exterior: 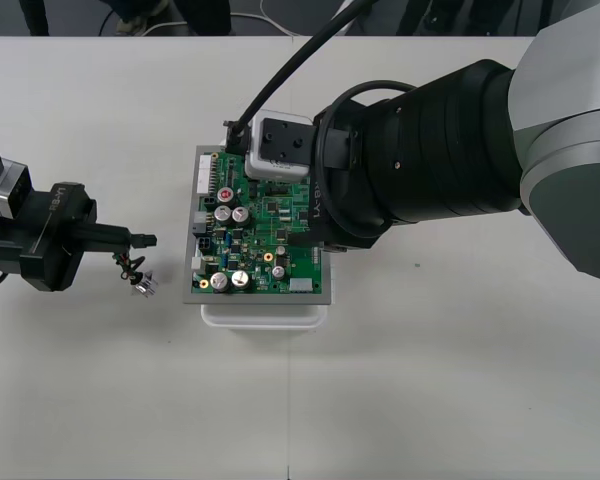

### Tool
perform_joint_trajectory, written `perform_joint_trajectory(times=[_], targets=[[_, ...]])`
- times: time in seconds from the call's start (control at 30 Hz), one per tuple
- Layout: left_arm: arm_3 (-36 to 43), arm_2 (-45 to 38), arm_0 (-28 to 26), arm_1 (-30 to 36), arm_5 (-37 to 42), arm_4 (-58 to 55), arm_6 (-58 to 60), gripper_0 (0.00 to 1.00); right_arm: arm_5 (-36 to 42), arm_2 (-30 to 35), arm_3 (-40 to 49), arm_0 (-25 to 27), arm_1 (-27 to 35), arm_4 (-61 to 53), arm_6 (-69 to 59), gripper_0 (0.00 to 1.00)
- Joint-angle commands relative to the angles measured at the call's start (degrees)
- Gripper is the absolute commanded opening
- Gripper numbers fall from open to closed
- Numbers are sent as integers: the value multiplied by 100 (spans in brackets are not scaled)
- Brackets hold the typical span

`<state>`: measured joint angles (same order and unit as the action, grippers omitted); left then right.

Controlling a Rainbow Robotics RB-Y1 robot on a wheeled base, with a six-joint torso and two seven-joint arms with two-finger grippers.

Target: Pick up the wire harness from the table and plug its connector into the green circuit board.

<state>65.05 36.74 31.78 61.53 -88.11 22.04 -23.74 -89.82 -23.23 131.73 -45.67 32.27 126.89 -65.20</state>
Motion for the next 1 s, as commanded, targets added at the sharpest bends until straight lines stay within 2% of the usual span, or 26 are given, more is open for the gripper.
perform_joint_trajectory(times=[0.03, 0.2, 1.0], targets=[[131, 26, 320, 281, -189, -41, -474, 0, -18, -103, 72, 49, 201, 99, 139, 100], [131, 26, 391, 272, -189, 64, -527, 0, -18, -94, -288, 67, 201, -94, 139, 100], [-36, 26, 610, -18, -189, 257, -448, 0, -18, -103, -516, 23, 43, -376, -19, 100]])
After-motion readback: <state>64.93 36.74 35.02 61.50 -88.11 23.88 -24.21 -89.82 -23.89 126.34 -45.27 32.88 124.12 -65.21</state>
